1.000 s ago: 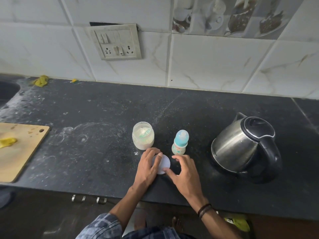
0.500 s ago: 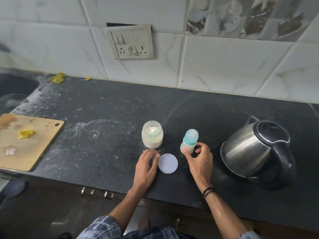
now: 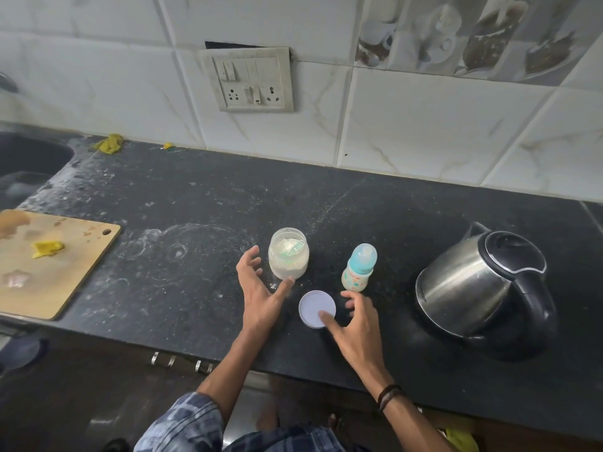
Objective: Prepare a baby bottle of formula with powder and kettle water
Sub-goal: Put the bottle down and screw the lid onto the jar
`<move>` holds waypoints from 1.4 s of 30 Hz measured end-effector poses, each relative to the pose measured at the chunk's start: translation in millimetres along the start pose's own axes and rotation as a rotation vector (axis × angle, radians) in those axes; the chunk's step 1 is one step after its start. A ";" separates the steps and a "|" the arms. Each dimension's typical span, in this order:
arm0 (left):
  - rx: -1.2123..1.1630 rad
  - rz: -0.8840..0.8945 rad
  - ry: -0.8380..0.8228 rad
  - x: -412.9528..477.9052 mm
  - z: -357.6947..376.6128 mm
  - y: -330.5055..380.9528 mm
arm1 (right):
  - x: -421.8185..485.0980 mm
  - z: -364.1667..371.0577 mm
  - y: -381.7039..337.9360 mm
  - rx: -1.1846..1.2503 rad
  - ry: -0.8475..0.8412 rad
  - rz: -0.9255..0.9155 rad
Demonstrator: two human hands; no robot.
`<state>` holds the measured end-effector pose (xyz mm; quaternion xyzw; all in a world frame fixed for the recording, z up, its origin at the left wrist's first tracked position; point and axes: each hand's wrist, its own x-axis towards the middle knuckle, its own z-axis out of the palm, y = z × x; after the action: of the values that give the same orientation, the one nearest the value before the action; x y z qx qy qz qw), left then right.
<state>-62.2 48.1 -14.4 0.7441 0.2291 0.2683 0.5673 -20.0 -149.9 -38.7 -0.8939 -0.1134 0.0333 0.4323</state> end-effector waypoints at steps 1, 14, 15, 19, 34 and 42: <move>0.003 0.002 -0.013 4.0 -0.6 0.4 | -1.9 1.7 -1.2 -0.029 -0.047 -0.035; 0.115 -0.075 -0.164 37.2 -0.3 10.0 | 9.6 5.2 -25.4 -0.252 -0.233 -0.156; 0.128 -0.079 -0.171 39.1 -1.0 10.3 | 11.2 3.8 -27.4 -0.221 -0.225 -0.164; 0.166 -0.096 -0.210 47.1 -4.4 14.3 | 24.2 -3.3 -41.5 -0.147 -0.215 -0.185; 0.221 -0.136 -0.303 52.2 -10.5 22.3 | 60.1 -11.1 -88.8 0.010 -0.181 -0.198; 0.223 -0.159 -0.325 52.7 -12.3 20.0 | 82.3 -9.5 -109.3 0.107 -0.208 -0.181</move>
<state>-30.0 85.9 14.9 0.8152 0.2207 0.0720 0.5306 42.4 -72.5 55.7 -0.8476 -0.2356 0.0926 0.4663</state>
